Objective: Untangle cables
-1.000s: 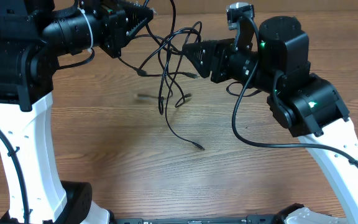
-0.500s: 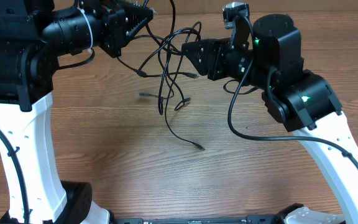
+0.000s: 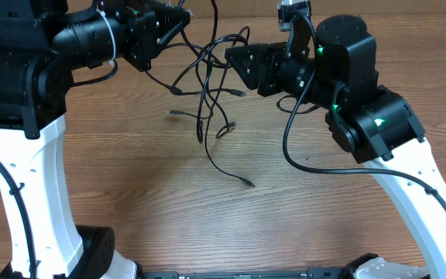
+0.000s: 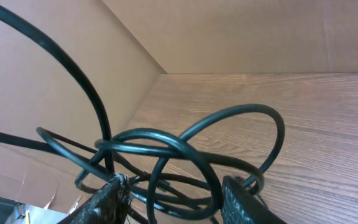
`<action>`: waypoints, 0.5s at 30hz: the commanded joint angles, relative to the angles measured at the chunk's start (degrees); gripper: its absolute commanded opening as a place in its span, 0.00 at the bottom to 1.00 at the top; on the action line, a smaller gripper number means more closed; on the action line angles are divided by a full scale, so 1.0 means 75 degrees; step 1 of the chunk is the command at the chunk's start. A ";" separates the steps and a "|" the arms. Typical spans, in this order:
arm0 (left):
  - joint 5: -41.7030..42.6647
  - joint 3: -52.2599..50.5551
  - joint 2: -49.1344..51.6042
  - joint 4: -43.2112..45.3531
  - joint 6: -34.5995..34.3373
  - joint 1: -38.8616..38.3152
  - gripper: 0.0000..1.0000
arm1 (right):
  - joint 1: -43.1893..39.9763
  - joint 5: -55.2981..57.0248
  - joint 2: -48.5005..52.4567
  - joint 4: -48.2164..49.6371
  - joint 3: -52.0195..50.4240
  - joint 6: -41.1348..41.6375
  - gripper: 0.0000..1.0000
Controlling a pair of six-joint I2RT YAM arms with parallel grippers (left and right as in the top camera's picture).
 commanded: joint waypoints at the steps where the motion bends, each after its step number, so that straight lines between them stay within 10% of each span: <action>1: -0.0251 0.0038 -0.0172 0.0067 -0.0076 0.0006 0.04 | 0.0015 0.0137 0.0026 0.0058 0.0143 -0.0050 0.45; 15: -0.0125 0.0041 -0.0175 0.0070 -0.0245 0.0291 0.04 | 0.0023 0.0166 0.0032 0.0108 0.0143 -0.0047 0.43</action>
